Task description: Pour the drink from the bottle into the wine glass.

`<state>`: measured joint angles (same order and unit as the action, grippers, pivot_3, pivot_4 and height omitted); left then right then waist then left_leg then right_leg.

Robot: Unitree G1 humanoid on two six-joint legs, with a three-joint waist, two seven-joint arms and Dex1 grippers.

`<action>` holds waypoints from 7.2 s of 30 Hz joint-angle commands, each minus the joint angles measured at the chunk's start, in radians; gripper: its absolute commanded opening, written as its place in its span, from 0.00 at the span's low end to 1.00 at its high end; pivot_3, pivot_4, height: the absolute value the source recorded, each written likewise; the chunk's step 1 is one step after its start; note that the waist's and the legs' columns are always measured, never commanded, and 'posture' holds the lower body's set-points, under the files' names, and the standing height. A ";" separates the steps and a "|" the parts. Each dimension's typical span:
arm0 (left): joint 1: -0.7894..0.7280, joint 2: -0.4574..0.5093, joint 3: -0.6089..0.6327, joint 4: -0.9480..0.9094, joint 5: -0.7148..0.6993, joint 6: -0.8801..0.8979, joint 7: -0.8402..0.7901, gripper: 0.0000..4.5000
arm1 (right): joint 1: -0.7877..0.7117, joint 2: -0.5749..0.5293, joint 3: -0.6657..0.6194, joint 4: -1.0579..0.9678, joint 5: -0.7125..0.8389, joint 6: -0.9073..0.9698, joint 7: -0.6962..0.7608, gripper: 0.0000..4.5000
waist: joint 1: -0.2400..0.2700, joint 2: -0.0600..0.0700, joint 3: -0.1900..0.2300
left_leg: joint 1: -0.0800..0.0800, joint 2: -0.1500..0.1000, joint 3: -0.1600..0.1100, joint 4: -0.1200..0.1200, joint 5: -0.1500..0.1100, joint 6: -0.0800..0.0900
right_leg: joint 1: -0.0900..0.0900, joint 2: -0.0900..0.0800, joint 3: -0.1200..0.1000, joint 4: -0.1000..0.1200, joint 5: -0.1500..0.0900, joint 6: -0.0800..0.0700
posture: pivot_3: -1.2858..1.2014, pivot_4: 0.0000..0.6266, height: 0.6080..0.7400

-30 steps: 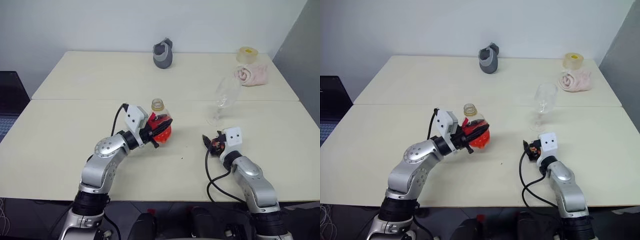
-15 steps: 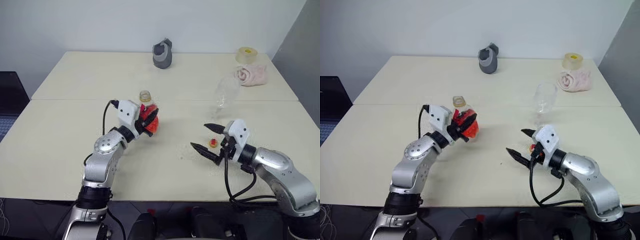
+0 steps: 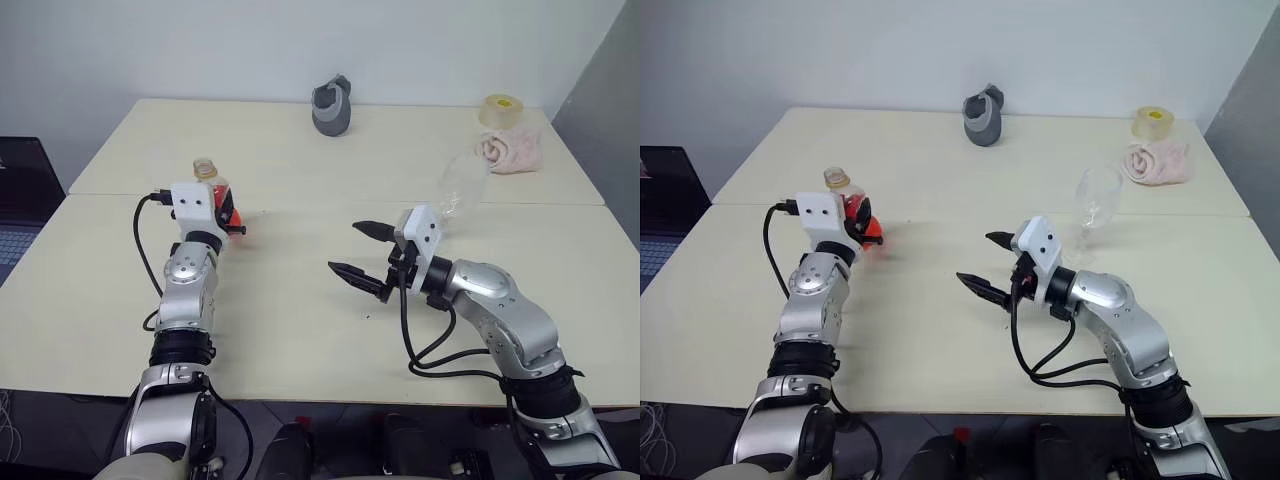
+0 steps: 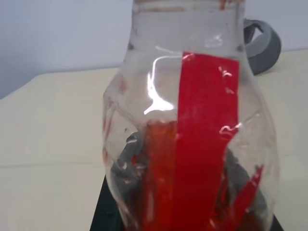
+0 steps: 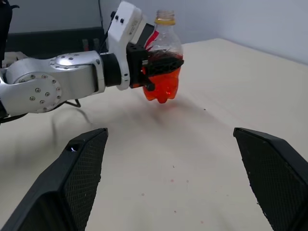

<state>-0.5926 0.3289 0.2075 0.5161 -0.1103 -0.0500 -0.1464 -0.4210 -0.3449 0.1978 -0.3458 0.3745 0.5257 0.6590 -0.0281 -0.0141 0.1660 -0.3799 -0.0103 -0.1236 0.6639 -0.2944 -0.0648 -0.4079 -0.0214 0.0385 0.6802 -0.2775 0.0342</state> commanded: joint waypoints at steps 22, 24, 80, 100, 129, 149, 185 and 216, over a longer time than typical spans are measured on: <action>0.277 -0.053 0.025 -0.382 -0.065 0.080 0.003 1.00 | 0.129 -0.028 -0.067 -0.120 -0.026 -0.013 -0.074 1.00 | -0.004 0.000 0.000 | 0.000 0.001 0.000 0.000 0.000 0.000 | -0.001 0.001 0.001 0.001 0.000 0.000 | 0.52 0.24 1.00; 0.331 -0.064 0.025 -0.467 -0.073 0.130 0.009 1.00 | 0.151 -0.029 -0.071 -0.137 -0.024 -0.009 -0.084 1.00 | -0.003 0.000 0.000 | 0.001 0.001 0.000 0.000 0.000 0.000 | 0.000 0.001 0.001 0.001 0.000 0.000 | 0.52 0.24 1.00; 0.725 0.171 -0.115 -1.104 -0.393 0.515 -0.429 1.00 | -0.234 0.139 -0.232 0.864 -0.226 -0.525 -0.242 0.04 | -0.014 0.002 0.000 | 0.009 0.003 0.011 -0.004 -0.003 0.005 | 0.003 0.004 0.009 0.002 0.000 -0.001 | 0.52 0.24 1.00; 0.989 0.057 0.066 -1.207 -0.337 0.460 -0.217 1.00 | -0.419 0.348 -0.027 1.194 -0.344 -0.645 -0.083 0.12 | -0.006 0.002 0.000 | 0.010 0.002 0.011 -0.004 -0.003 0.005 | 0.003 0.002 0.008 0.001 0.000 -0.002 | 0.52 0.24 1.00; 0.569 0.017 0.103 -0.766 -0.150 0.313 -0.058 1.00 | 0.165 -0.036 -0.102 -0.175 0.120 0.066 0.131 0.89 | -0.006 0.001 0.000 | 0.010 0.003 0.009 -0.006 -0.003 0.004 | 0.004 0.003 0.006 0.000 0.000 -0.002 | 0.52 0.24 1.00; 0.189 0.084 0.061 -0.314 -0.146 0.222 -0.226 1.00 | 0.131 -0.020 -0.098 -0.222 0.155 0.119 -0.015 0.89 | -0.003 0.001 0.000 | 0.009 0.002 0.008 -0.004 -0.003 0.004 | 0.004 0.003 0.005 0.000 0.000 -0.002 | 0.52 0.24 1.00; -0.300 0.117 -0.206 0.065 0.015 -0.069 -0.566 0.21 | -0.052 0.007 -0.154 -0.141 0.210 0.200 -0.157 0.90 | -0.005 0.000 0.000 | -0.001 -0.004 0.000 -0.001 0.000 0.000 | -0.001 0.003 -0.001 0.000 0.001 -0.001 | 0.52 0.24 1.00; -0.540 0.313 -0.351 0.489 0.309 -0.696 -0.640 0.21 | -0.097 0.080 -0.118 -0.102 0.167 0.122 -0.164 0.90 | -0.029 0.000 0.000 | -0.002 -0.004 0.001 -0.001 -0.002 0.004 | -0.004 0.003 0.000 0.001 0.001 -0.001 | 0.52 0.24 1.00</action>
<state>-1.0874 0.6205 -0.1467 1.0129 0.1862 -0.7071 -0.8134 -0.4938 -0.2714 0.0810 -0.4225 0.5317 0.6797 0.4855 -0.0573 -0.0143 0.1664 -0.3820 -0.0146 -0.1230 0.6631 -0.2966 -0.0605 -0.4117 -0.0188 0.0386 0.6817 -0.2770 0.0334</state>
